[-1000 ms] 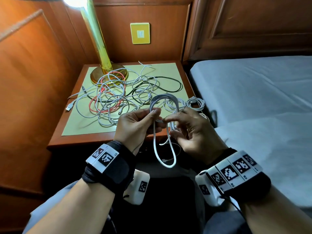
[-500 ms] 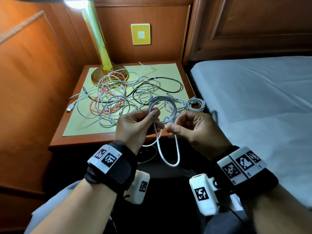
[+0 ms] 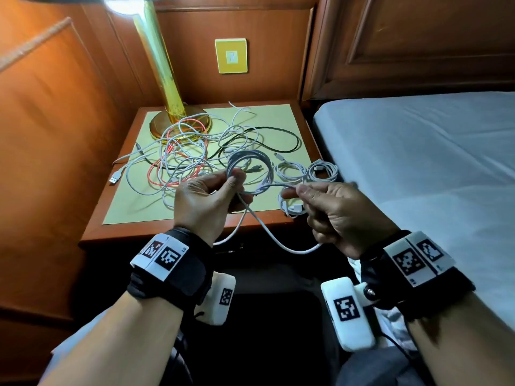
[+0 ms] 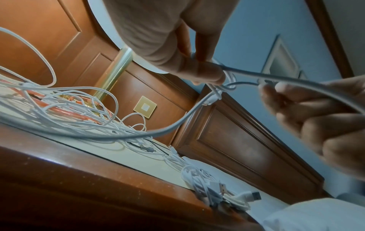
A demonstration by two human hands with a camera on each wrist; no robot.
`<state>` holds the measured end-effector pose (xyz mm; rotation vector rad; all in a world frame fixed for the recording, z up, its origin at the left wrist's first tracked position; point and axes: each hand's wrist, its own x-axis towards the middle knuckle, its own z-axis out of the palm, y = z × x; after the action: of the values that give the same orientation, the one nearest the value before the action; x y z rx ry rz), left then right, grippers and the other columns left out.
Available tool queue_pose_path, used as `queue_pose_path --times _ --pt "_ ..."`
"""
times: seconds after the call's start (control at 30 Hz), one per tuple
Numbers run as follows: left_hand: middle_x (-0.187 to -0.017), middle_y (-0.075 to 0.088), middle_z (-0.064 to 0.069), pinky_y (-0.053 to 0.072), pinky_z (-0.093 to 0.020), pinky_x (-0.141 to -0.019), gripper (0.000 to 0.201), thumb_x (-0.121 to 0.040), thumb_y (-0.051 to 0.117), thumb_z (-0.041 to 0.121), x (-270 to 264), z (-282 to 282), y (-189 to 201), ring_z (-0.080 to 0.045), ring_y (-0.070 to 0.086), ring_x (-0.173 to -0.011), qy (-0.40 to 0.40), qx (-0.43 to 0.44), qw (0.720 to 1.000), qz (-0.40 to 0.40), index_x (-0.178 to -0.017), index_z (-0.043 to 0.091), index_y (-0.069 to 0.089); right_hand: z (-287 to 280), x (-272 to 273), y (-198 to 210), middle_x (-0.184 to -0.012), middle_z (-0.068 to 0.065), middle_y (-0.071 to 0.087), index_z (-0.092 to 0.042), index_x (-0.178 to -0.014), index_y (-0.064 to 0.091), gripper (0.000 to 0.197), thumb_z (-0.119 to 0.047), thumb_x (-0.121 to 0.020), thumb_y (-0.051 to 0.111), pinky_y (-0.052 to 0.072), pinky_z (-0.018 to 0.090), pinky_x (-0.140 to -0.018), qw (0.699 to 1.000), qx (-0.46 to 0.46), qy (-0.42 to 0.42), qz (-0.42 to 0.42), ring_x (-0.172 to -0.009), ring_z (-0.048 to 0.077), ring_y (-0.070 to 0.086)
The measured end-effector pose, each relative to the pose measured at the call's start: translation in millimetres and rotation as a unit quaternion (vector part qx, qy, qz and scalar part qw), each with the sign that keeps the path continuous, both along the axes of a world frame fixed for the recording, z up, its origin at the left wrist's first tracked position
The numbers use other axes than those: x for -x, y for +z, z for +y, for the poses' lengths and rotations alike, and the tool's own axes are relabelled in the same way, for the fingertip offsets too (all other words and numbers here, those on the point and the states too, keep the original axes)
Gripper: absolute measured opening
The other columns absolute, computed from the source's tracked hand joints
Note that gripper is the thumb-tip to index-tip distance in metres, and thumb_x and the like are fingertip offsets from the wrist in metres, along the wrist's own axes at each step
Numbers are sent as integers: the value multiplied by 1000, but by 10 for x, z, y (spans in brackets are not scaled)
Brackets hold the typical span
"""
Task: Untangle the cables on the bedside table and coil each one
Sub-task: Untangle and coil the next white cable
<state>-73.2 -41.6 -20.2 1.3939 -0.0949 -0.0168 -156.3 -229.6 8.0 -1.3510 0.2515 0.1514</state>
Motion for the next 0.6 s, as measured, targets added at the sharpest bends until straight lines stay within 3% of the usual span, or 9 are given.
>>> queue_pose_path --times 0.07,0.13,0.2,0.27,0.33,0.4,0.5,0.6 --pt "-60 70 -4 56 -25 -55 12 -88 73 19 -12 19 -15 -18 70 -55 7 -13 1000 -5 -88 7 74 0 -4 24 -55 -2 35 -1 -100 66 21 -17 -95 52 20 24 -42 996 -57 -57 -44 -42 9 24" --pt "-60 70 -3 56 -25 -56 12 -88 73 18 -57 62 -9 -18 69 -55 23 -8 1000 1 -88 6 73 -60 -4 71 -60 0 37 -4 -89 63 16 -16 -86 53 26 24 -47 974 -175 -123 -70 -47 10 29" --pt "-58 68 -2 56 -24 -54 10 -89 72 16 -105 109 -4 -16 68 -53 34 -3 999 4 -86 6 72 -142 3 119 -60 -3 28 -9 -79 59 13 -20 -81 52 19 24 -45 958 -237 -146 -65 -44 9 24" --pt "-56 68 -3 56 -25 -54 11 -90 72 17 -123 130 -16 -17 67 -53 38 -17 999 -2 -86 8 73 -197 26 142 -55 -6 22 -13 -77 58 19 -30 -87 56 11 25 -45 978 -169 -116 -35 -39 8 17" --pt "-57 69 -3 56 -26 -54 10 -90 73 20 -117 136 -28 -19 68 -54 41 -42 998 -15 -86 11 74 -195 38 120 -52 -5 23 -11 -87 63 27 -38 -87 61 9 29 -47 996 -54 -63 -19 -40 10 15" --pt "-57 69 -2 55 -26 -51 8 -90 74 22 -115 149 -28 -18 68 -53 48 -70 996 -29 -87 14 74 -153 20 68 -53 -2 27 -7 -93 64 24 -30 -90 59 16 28 -46 998 -17 -56 -40 -43 12 19" --pt "-59 70 1 51 -25 -44 15 -89 75 26 -138 186 -8 -19 71 -54 58 -91 994 -31 -94 11 75 -143 -14 46 -62 0 44 -8 -87 56 17 -17 -99 47 32 26 -53 982 -106 -138 -79 -51 11 37" --pt "-68 72 -4 52 -26 -45 26 -87 77 29 -165 226 -8 -21 72 -56 78 -97 992 -25 -104 10 75 -220 -31 57 -65 0 36 -15 -72 45 20 -14 -91 40 32 29 -53 969 -166 -168 -67 -51 14 28"
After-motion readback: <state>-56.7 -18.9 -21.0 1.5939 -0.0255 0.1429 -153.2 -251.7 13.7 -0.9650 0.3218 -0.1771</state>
